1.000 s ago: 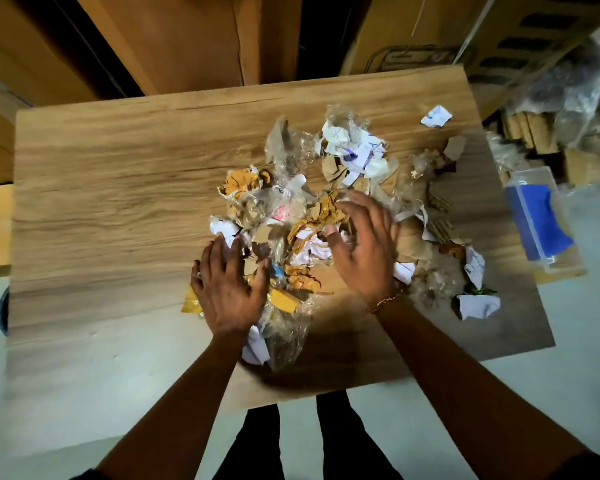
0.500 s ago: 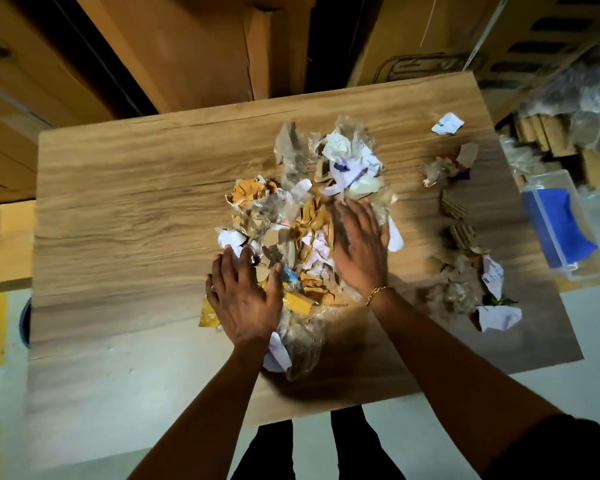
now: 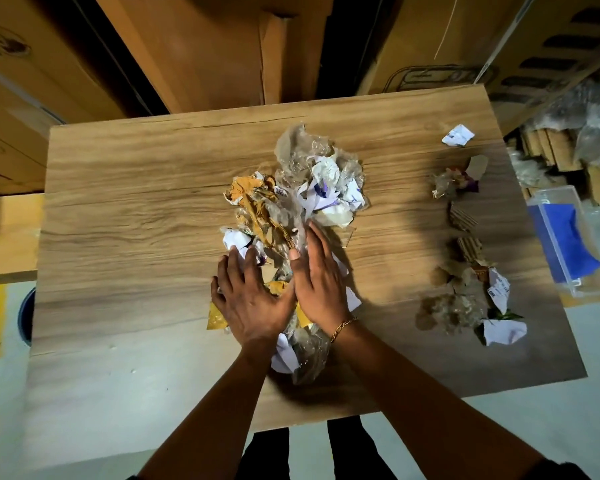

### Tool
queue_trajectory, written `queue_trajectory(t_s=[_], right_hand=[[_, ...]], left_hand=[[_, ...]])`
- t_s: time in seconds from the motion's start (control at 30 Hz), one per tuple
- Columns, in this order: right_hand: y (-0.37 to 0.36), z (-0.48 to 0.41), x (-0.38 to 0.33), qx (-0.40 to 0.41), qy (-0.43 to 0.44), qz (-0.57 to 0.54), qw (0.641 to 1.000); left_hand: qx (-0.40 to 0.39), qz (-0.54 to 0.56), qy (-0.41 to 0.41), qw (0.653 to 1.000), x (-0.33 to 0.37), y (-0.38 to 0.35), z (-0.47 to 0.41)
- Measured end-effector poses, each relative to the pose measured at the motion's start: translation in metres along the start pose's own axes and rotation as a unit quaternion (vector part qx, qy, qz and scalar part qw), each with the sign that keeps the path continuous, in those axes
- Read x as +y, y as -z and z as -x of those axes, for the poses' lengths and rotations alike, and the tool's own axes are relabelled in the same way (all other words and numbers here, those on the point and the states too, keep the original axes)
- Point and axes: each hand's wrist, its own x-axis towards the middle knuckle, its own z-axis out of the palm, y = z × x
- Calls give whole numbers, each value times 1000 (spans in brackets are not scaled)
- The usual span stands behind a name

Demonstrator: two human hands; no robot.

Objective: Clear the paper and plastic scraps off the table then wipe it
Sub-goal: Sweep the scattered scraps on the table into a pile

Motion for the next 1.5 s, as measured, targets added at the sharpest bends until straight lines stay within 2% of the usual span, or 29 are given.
queue_trajectory(t_s=[0.13,0.23,0.4,0.53,0.67,0.8,0.87,1.0,1.1,1.2,1.33,1.43,1.5], right_hand=[[1,5,4,-57,34,118,991],[-1,7,3,-65,49,139,987],[-1,10,6,-57,58,58,995],[-2,12,5,-43,26,-26,998],[-6,14,5,-62,-2,-69,996],[4,9,-8,-76,-70,-153,983],[7,6,-10,-74,-82,-160,981],[-3,11,-5,-38,-22,-140,989],[-9,14,0,-46,55,14,997],[-4,14,-1,-44,103,126,986],[20,12,-3,-18,101,130,986],[53,20,0,6,161,74,984],[79,29,11,41,166,73,983]], left_hand=[[8,10,7,1000,2,-1,1],[10,10,0,1000,-1,-2,1],[16,30,-2,999,-1,0,1],[14,38,3,999,2,2,1],[12,34,1,999,2,3,1],[4,18,15,1000,5,3,0],[5,14,15,1000,6,3,0],[4,19,21,1000,8,4,0],[-16,8,22,1000,6,3,-2],[-10,4,16,1000,8,4,-1],[-8,23,19,1000,11,5,2],[-10,8,0,1000,5,1,1],[-11,-2,3,1000,2,-1,-1]])
